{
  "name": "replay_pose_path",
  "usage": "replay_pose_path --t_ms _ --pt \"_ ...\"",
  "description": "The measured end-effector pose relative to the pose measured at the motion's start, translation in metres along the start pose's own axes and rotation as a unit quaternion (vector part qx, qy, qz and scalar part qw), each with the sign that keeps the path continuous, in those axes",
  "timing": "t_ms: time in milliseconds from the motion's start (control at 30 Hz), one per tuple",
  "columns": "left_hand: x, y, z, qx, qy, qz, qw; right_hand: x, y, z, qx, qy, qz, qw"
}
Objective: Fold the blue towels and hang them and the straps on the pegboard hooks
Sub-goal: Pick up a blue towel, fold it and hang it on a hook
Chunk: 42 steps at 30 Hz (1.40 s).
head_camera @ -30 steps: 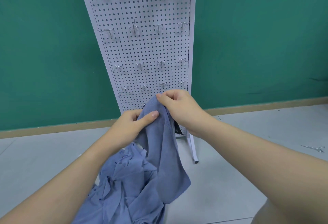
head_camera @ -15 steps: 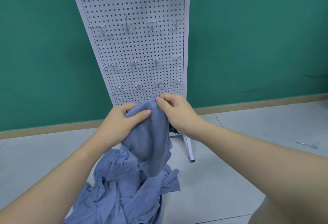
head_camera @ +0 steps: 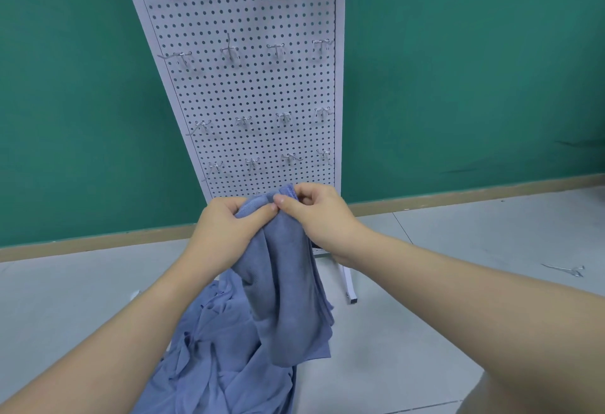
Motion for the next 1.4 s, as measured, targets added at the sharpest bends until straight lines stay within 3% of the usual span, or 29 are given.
replay_pose_path --t_ms 333,533,767,967,1200,1300,1400 --pt "0.006 0.003 -0.008 -0.027 -0.042 0.075 0.996 -0.014 -0.013 -0.053 0.078 -0.063 -0.020 0.995" --pt "0.013 0.004 -0.014 0.001 0.000 0.106 0.994 -0.017 -0.005 -0.071 0.082 -0.094 0.008 0.992" --pt "0.015 0.003 -0.013 0.002 0.127 0.076 0.989 -0.014 -0.008 -0.068 0.054 -0.112 -0.002 0.992" --pt "0.027 0.007 -0.011 -0.007 0.016 0.159 0.987 -0.014 -0.008 -0.074 0.065 -0.093 -0.005 0.994" --pt "0.014 0.004 -0.006 -0.049 -0.021 0.091 0.994 -0.012 -0.009 -0.076 0.074 -0.073 -0.003 0.995" --pt "0.009 0.005 -0.001 -0.073 -0.115 0.077 0.988 -0.011 -0.009 -0.076 0.078 -0.052 -0.003 0.996" --pt "0.010 0.005 0.000 -0.048 -0.157 0.072 0.984 -0.022 -0.007 -0.076 0.091 0.034 -0.059 0.994"
Point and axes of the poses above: each hand's wrist, its own y-axis away from the middle knuckle, its own z-axis out of the palm, x = y × z, the point moved 7 cm from there along -y, towards the middle knuckle, and after that the axes turned 4 degrees about -x, right-handed, at the moved point
